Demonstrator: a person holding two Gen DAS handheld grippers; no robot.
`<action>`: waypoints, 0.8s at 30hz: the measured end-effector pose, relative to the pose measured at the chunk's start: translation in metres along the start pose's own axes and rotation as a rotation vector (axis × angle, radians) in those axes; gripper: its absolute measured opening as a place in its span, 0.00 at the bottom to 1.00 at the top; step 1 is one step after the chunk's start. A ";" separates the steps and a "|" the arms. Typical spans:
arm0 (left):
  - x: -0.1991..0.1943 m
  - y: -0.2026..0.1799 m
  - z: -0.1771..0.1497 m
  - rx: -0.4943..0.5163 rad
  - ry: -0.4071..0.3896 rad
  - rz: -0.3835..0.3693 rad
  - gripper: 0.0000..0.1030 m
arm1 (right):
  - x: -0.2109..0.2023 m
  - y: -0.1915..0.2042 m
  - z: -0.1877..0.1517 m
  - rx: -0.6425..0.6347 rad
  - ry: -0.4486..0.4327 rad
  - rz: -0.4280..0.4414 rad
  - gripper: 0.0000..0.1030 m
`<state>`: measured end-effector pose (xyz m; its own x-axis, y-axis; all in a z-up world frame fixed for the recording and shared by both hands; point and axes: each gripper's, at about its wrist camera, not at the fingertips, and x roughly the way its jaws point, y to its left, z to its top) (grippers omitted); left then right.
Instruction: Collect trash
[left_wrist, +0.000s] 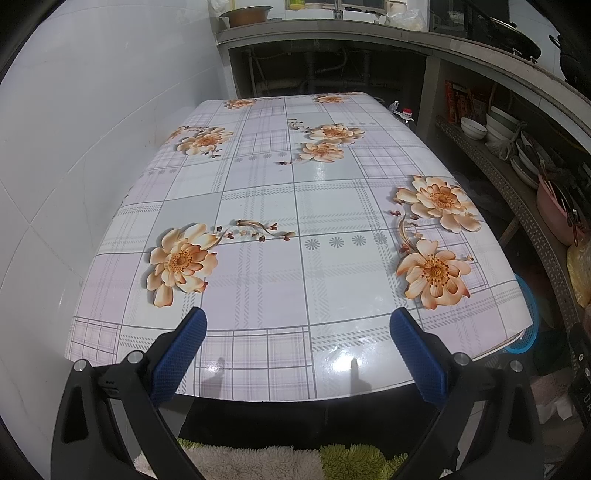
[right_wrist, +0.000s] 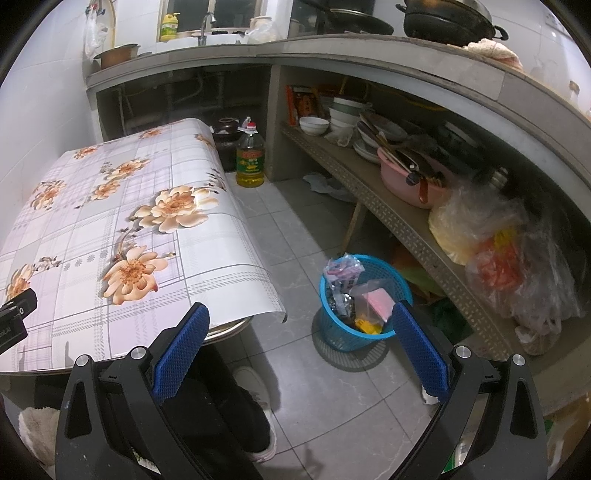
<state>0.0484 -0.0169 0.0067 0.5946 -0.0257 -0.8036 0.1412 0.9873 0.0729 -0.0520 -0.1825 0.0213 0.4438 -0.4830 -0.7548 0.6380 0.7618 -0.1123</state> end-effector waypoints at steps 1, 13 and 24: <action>0.000 0.000 0.000 0.000 0.000 0.000 0.94 | 0.000 0.000 0.000 0.000 0.000 -0.001 0.92; -0.001 0.001 0.000 0.000 0.001 -0.001 0.94 | 0.001 0.005 0.002 -0.004 0.001 0.007 0.92; 0.000 0.002 0.000 -0.001 0.003 0.001 0.94 | 0.001 0.006 0.004 -0.006 0.001 0.008 0.92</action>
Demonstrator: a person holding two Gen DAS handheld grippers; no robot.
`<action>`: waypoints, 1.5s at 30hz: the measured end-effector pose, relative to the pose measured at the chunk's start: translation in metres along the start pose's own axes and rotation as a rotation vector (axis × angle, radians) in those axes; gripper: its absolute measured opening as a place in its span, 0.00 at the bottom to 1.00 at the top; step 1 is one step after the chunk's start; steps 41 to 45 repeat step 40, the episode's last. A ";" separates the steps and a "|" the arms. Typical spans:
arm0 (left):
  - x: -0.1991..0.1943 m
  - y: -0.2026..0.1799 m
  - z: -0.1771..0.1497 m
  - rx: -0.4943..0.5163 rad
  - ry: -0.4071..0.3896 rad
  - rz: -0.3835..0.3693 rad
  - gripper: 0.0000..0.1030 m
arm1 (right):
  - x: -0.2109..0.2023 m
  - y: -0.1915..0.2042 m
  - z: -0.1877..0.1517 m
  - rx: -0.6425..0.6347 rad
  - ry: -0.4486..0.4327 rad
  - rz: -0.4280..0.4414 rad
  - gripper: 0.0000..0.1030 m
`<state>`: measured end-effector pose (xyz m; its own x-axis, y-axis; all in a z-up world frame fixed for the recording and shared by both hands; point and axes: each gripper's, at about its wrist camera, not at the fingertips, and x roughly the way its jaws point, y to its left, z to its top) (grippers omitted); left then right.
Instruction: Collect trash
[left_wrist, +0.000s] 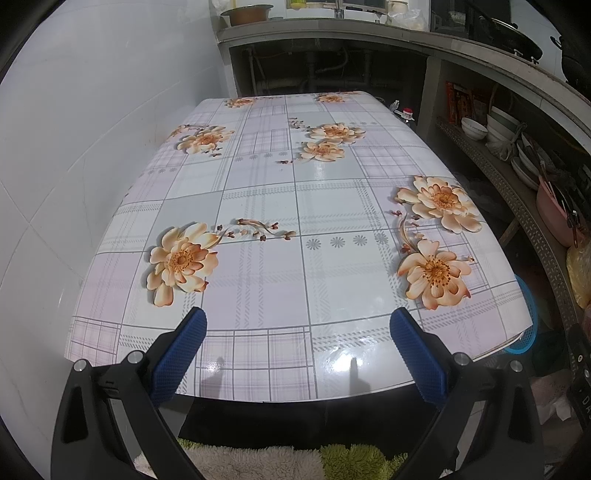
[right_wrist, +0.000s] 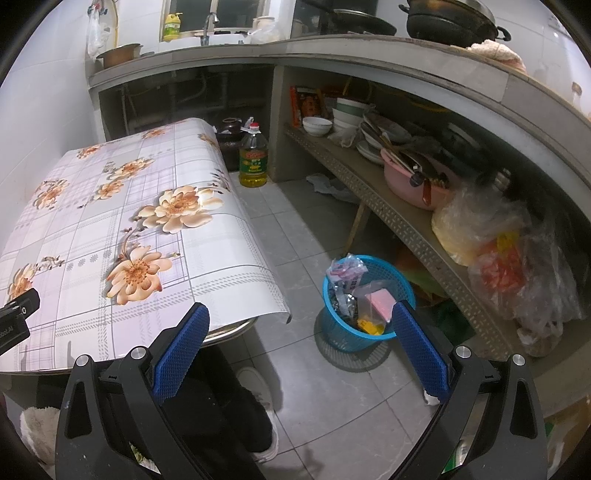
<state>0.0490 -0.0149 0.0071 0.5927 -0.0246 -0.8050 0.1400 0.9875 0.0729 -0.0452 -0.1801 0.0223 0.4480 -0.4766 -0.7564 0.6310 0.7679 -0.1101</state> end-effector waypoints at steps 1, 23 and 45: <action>0.000 0.000 -0.001 0.001 0.000 0.000 0.94 | 0.000 0.000 0.000 -0.001 0.000 0.000 0.92; 0.001 -0.003 -0.003 -0.004 0.013 0.002 0.94 | 0.002 0.001 -0.001 0.002 0.005 0.002 0.92; 0.003 -0.003 -0.004 -0.006 0.028 -0.003 0.94 | 0.002 -0.001 0.000 0.000 0.005 0.005 0.92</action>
